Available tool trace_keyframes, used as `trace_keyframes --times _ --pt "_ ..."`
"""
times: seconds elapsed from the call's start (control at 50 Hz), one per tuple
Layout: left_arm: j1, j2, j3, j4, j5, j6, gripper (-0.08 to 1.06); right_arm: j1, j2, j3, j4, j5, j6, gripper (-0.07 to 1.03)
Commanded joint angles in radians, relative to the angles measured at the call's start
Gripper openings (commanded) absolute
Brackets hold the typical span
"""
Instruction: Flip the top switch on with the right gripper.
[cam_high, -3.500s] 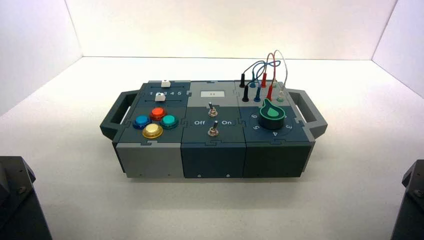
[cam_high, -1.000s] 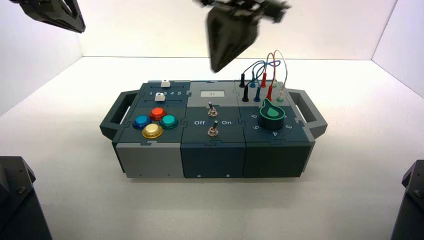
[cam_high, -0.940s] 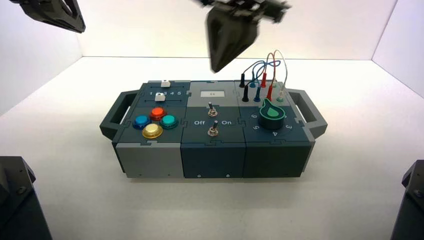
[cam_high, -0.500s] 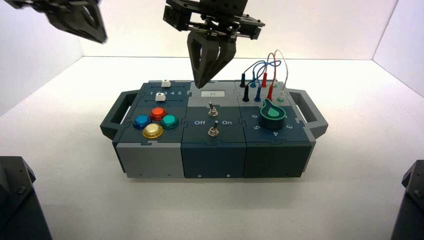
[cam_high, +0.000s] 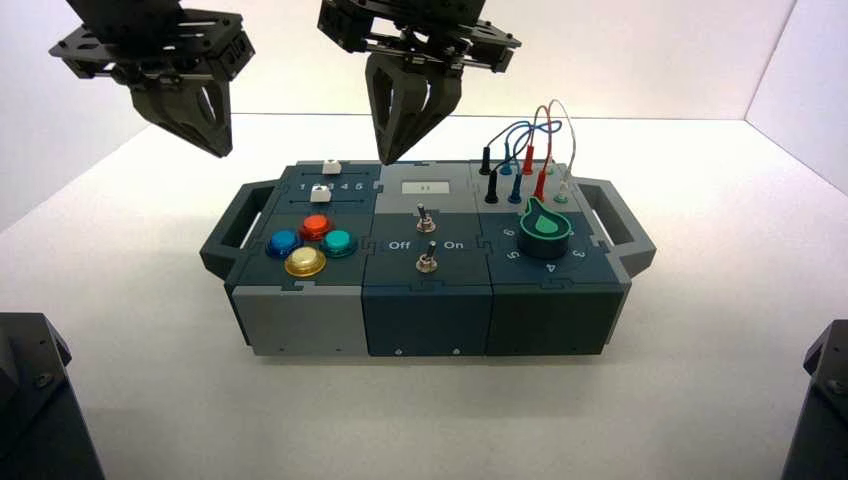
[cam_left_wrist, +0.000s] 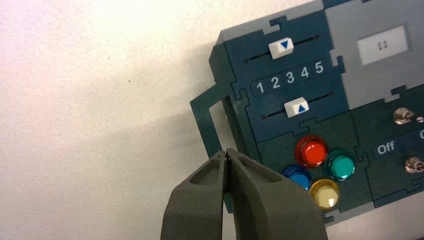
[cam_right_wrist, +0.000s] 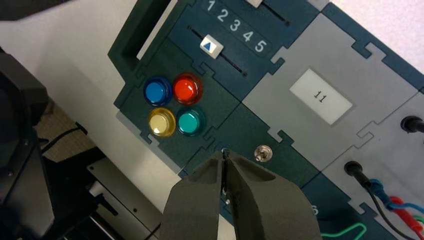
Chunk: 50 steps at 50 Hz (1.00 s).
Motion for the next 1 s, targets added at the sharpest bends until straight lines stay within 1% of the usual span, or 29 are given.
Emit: trace_keyframes --times 0.02,0.22,0.48,0.64,0.72,0.78,0.88,1.0 --pt "-0.011 0.034 -0.034 0.002 -0.002 0.0 -0.03 0.008 0.009 -0.035 0.005 -0.011 -0.002 -0.02" --pt "-0.018 0.127 -0.061 0.003 0.008 0.005 -0.03 0.008 0.063 -0.066 0.005 -0.014 -0.002 -0.02" --pt "-0.018 0.232 -0.086 0.006 0.017 0.006 -0.03 0.008 0.101 -0.084 0.005 -0.028 0.008 -0.02" --pt "-0.018 0.311 -0.124 0.012 0.029 0.006 -0.03 0.005 0.104 -0.083 0.005 -0.026 0.012 -0.02" --pt "-0.018 0.344 -0.146 0.014 0.031 0.014 -0.03 0.005 0.104 -0.084 0.005 -0.026 0.015 -0.03" --pt "-0.02 0.362 -0.161 0.014 0.032 0.018 -0.03 0.003 0.106 -0.083 0.005 -0.021 0.02 -0.02" --pt "-0.025 0.379 -0.173 0.014 0.035 0.02 -0.03 0.003 0.1 -0.075 0.005 -0.006 0.038 -0.02" --pt "-0.031 0.385 -0.173 0.014 0.037 0.023 -0.03 0.003 0.092 -0.061 0.005 0.008 0.044 -0.02"
